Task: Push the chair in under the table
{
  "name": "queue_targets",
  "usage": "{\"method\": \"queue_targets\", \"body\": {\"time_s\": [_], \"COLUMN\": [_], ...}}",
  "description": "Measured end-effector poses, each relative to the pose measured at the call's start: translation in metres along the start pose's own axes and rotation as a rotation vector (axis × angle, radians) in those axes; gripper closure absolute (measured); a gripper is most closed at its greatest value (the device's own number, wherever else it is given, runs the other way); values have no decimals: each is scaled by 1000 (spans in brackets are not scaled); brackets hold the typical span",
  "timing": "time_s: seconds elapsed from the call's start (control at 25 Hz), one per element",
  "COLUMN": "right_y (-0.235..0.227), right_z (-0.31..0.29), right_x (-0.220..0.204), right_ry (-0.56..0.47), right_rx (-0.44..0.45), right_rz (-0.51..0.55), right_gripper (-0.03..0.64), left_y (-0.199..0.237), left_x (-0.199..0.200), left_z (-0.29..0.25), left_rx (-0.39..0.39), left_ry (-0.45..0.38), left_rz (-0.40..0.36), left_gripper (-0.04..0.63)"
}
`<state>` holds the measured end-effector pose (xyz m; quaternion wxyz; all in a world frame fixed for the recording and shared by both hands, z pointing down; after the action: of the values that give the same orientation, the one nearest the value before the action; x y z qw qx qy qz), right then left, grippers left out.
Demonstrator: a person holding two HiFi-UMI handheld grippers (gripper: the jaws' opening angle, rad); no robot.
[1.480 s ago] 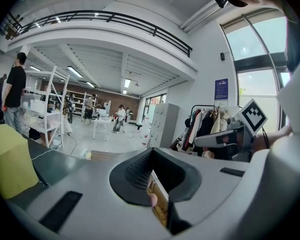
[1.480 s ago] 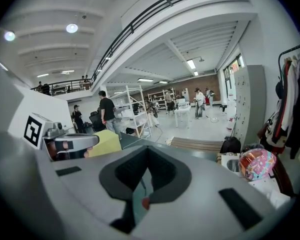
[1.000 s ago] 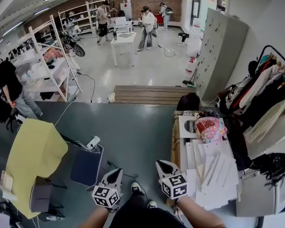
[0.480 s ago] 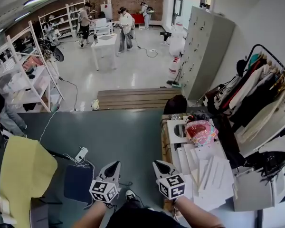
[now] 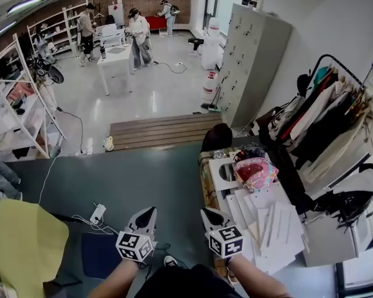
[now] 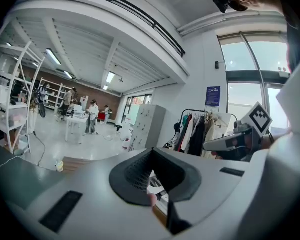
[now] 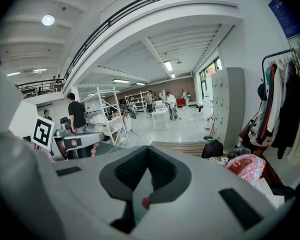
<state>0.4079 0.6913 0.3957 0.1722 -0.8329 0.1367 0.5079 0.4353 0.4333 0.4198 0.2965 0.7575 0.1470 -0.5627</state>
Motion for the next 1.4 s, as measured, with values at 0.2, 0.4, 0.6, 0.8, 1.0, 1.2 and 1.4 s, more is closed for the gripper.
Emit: {"method": "queue_targets", "body": {"time_s": [0.2,0.4,0.6,0.8,1.0,1.2,1.4], "right_y": [2,-2,-12,-20,-36,-41,-21], "right_z": [-23,-41,-69,-114,-173,-242,-295], "right_x": [9,14,25,55,95,135,153], "right_ry": [5,9,5,-9,-16,6,41], "right_rx": [-10,-11,21,96,196,332,502], "right_rz": [-16,-26,-23,10,62,118,191], "right_gripper": [603,603,603,603,603,603,603], "left_y": [27,43,58,83,112,143,160], "left_x": [8,12,21,38,62,83,83], "left_z": [-15,-27,-42,-58,-82,-94,-74], "left_rx": [0,6,34,101,195,331,515], "left_ry": [-3,-10,-32,-60,-111,-151,-196], "left_rz": [21,27,24,16,21,37,73], "left_gripper": [586,586,586,586,586,586,586]}}
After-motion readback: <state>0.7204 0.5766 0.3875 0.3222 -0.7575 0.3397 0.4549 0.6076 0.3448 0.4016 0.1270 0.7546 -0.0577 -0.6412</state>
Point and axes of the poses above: the fingertips, and each gripper's own axes: z backward along the fingers, y to its left, x out of its top, the point moved 9 cm from there along z, backward along the fingers, and after that the axes turned 2 degrees about z, right-handed, at the moved point
